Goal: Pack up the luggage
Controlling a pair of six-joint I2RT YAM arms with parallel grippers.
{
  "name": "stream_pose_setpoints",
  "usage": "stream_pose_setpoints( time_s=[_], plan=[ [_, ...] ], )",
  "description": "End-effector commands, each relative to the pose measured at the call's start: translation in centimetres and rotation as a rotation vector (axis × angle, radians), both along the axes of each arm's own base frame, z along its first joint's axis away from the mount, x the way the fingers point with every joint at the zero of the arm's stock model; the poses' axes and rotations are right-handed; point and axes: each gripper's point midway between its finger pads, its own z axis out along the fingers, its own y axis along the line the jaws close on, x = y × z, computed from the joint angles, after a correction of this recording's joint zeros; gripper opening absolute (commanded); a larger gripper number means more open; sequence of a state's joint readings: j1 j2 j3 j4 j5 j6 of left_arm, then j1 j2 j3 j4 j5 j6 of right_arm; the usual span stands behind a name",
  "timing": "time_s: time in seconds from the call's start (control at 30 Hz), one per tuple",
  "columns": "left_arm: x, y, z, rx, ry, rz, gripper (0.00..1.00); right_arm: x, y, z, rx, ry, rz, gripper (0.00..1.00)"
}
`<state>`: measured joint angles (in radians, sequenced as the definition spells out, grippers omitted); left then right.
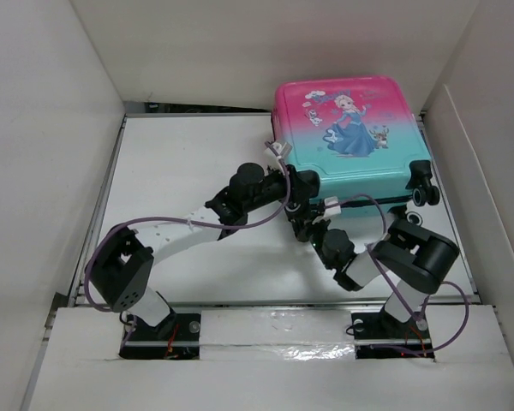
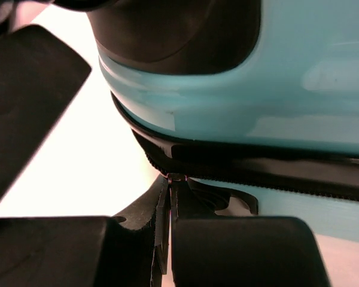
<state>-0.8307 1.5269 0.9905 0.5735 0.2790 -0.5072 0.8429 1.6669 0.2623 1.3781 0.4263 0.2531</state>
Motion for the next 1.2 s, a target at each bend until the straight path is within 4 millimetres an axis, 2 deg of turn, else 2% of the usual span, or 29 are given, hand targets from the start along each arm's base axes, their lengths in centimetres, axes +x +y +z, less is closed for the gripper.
stream_pose_setpoints(
  time_s=[0.0,0.03,0.07,0.1,0.17,0.23,0.27,0.3,0.33,0.37,0.4,0.43,0.47,0.5,0.53,0.57,0.6,0.63,0.67,0.73,0.77,0.8,0.87,0.9,0.93,1.0,1.03,1.1,1.17],
  plan=[
    [0.3,1.7,3.1,-0.001,-0.021,0.039,0.18,0.2,4.7,12.4,0.401,-0.316,0.152,0.00],
    [0.2,2.1,3.5,-0.002,-0.026,0.050,0.18,0.6,5.5,11.7,0.394,-0.306,0.163,0.00],
    [0.2,2.5,3.8,-0.002,-0.030,0.065,0.18,1.0,6.0,11.9,0.405,-0.309,0.177,0.00],
    [-0.3,3.0,4.5,-0.005,-0.033,0.066,0.19,0.8,7.5,12.8,0.424,-0.329,0.245,0.00],
    [-0.2,4.1,4.8,0.001,-0.030,0.095,0.21,-0.4,8.5,13.7,0.408,-0.364,0.305,0.00],
    [0.0,6.6,4.8,-0.003,-0.029,0.171,0.25,-1.5,7.7,13.3,0.349,-0.378,0.289,0.06],
    [0.7,8.1,4.7,-0.008,-0.028,0.239,0.28,-2.1,6.7,14.4,0.364,-0.394,0.279,0.19],
    [0.2,9.9,4.3,-0.041,-0.014,0.277,0.30,-2.5,5.9,14.3,0.364,-0.385,0.268,0.28],
    [1.1,12.0,3.8,-0.058,-0.003,0.339,0.34,-2.9,4.5,13.0,0.333,-0.353,0.256,0.38],
    [0.7,13.6,2.9,-0.095,0.013,0.366,0.35,-3.2,3.3,12.8,0.319,-0.324,0.249,0.55],
    [1.0,14.3,1.5,-0.080,0.027,0.382,0.35,-3.4,3.2,13.0,0.308,-0.312,0.254,0.61],
    [0.8,15.3,1.6,-0.105,0.029,0.400,0.35,-3.5,2.6,12.3,0.285,-0.277,0.248,0.65],
    [1.0,16.2,1.1,-0.103,0.036,0.416,0.35,-3.5,2.6,9.7,0.203,-0.185,0.245,0.72],
    [0.8,16.5,-0.1,-0.090,0.053,0.412,0.34,-3.8,2.5,9.2,0.172,-0.154,0.241,0.76],
    [0.6,16.3,-0.7,-0.080,0.061,0.398,0.32,-4.5,1.9,10.9,0.181,-0.173,0.233,0.79],
    [0.3,16.0,-1.2,-0.070,0.070,0.371,0.30,-4.7,1.4,8.6,0.099,-0.096,0.217,0.83],
    [0.3,15.6,-2.2,-0.057,0.087,0.355,0.29,-5.1,0.8,8.6,0.086,-0.081,0.191,0.86],
    [0.1,15.3,-2.6,-0.054,0.096,0.335,0.26,-5.6,-0.3,10.6,0.116,-0.116,0.172,0.87],
    [-0.2,14.8,-3.0,-0.053,0.104,0.301,0.24,-5.9,-0.8,9.4,0.067,-0.069,0.160,0.88],
    [-0.1,14.1,-3.3,-0.060,0.101,0.270,0.21,-5.7,-2.2,10.1,0.052,-0.068,0.111,0.83],
    [-0.3,13.7,-3.2,-0.069,0.097,0.237,0.21,-6.1,-2.6,10.4,0.041,-0.061,0.112,0.77],
    [-0.4,13.1,-2.7,-0.084,0.079,0.216,0.20,-5.9,-2.8,11.5,0.050,-0.074,0.112,0.70],
    [-0.6,12.1,-2.8,-0.062,0.056,0.207,0.20,-6.2,-2.1,12.0,0.026,-0.074,0.163,0.54],
    [-0.4,12.0,-2.5,-0.055,0.039,0.216,0.20,-6.1,-1.5,13.7,0.035,-0.091,0.182,0.57],
    [-0.3,12.1,-2.3,-0.066,0.033,0.228,0.20,-6.1,-0.9,14.1,0.018,-0.094,0.206,0.61],
    [0.3,12.7,-1.6,-0.085,0.016,0.278,0.20,-5.6,-0.2,13.4,-0.047,-0.057,0.216,0.69],
    [0.5,12.8,-1.6,-0.083,0.011,0.287,0.20,-5.2,0.4,14.8,-0.048,-0.070,0.222,0.71],
    [0.5,12.2,-1.0,-0.086,0.000,0.260,0.20,-4.4,1.1,13.8,-0.104,-0.030,0.231,0.79],
    [0.4,11.2,-1.5,-0.078,0.019,0.209,0.20,-3.8,1.7,14.9,-0.102,-0.041,0.235,0.83]
  ],
)
